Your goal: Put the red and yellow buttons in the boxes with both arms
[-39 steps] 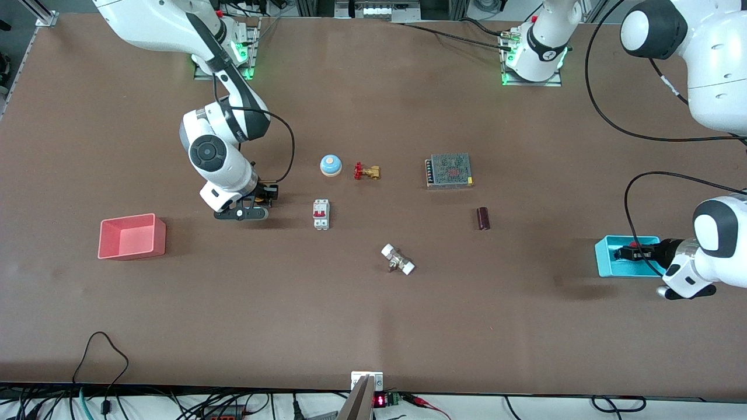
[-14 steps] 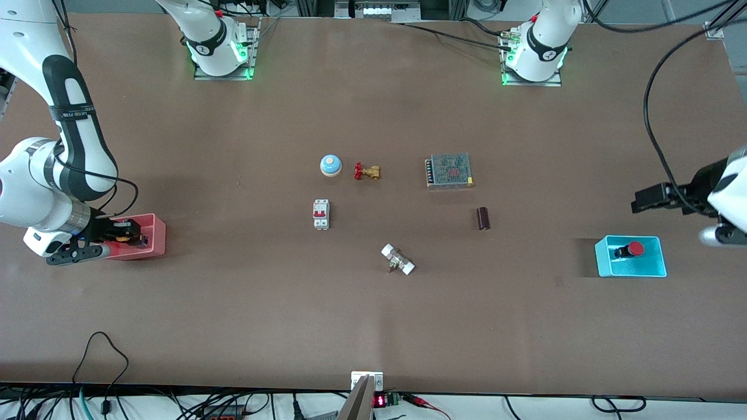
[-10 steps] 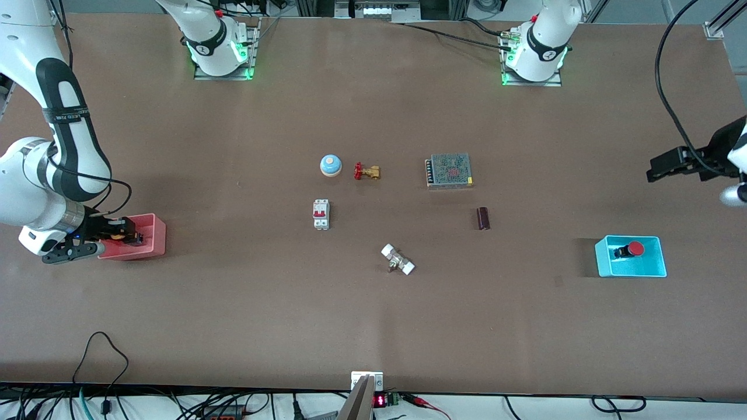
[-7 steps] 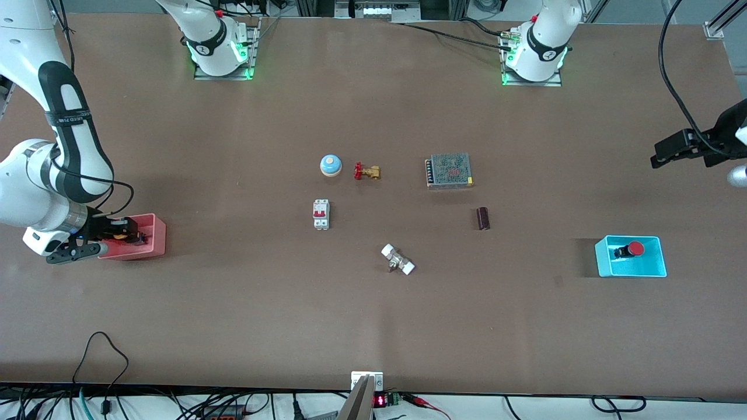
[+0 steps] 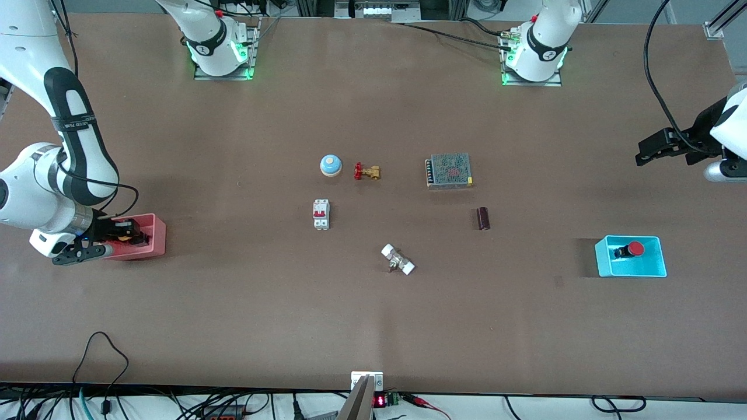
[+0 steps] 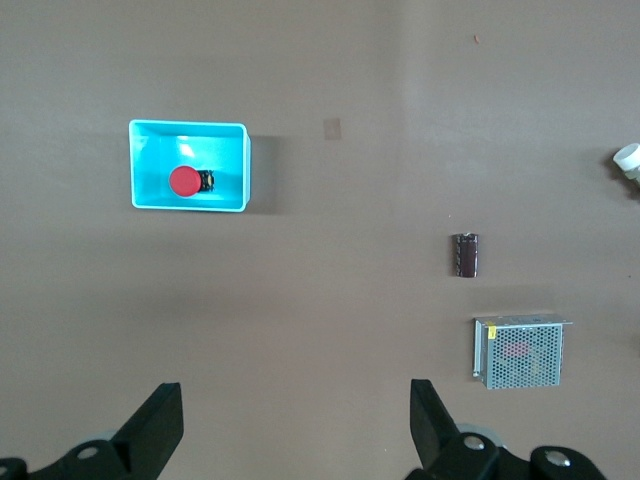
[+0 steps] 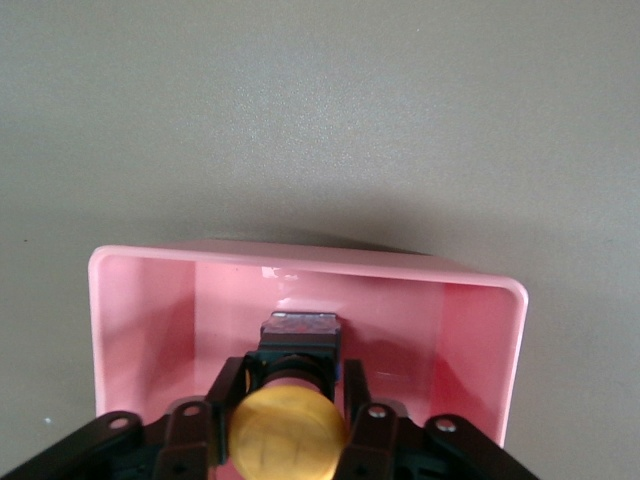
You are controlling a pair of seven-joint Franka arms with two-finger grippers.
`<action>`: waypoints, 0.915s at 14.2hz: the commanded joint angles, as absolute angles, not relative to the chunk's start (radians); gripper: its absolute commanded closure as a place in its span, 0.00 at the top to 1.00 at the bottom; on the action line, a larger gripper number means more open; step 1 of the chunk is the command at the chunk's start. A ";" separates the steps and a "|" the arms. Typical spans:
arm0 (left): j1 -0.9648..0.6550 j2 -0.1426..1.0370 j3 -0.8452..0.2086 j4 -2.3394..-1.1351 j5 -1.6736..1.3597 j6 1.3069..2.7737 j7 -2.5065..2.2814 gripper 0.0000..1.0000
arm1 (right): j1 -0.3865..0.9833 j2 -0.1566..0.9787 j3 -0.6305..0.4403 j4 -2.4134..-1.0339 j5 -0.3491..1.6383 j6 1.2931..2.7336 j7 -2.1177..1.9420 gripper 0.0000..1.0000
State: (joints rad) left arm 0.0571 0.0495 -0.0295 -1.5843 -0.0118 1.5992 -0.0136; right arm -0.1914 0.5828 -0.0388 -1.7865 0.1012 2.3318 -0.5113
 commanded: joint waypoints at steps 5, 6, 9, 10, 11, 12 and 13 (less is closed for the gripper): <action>0.055 0.043 -0.025 -1.523 -0.026 1.557 -0.015 1.00 | -0.193 0.591 -0.035 -1.769 0.115 2.333 -0.522 0.79; 0.054 0.041 -0.028 -1.523 -0.015 1.528 -0.012 1.00 | -0.190 0.585 -0.035 -1.769 0.117 2.333 -0.519 0.85; 0.048 0.040 -0.032 -1.525 0.009 1.522 -0.014 1.00 | -0.190 0.560 -0.032 -1.732 0.115 2.274 -0.520 1.00; 0.048 0.040 -0.031 -1.525 0.009 1.519 -0.015 1.00 | -0.189 0.545 -0.031 -1.721 0.117 2.219 -0.519 1.00; 0.048 0.038 -0.031 -1.525 0.009 1.519 -0.017 1.00 | -0.184 0.522 -0.029 -1.717 0.115 2.171 -0.515 1.00; 0.049 0.037 -0.031 -1.526 0.008 1.519 -0.018 1.00 | -0.184 0.488 -0.028 -1.717 0.114 2.130 -0.511 1.00; 0.049 0.037 -0.031 -1.526 0.008 1.517 -0.018 1.00 | -0.178 0.453 -0.026 -1.717 0.112 2.085 -0.496 1.00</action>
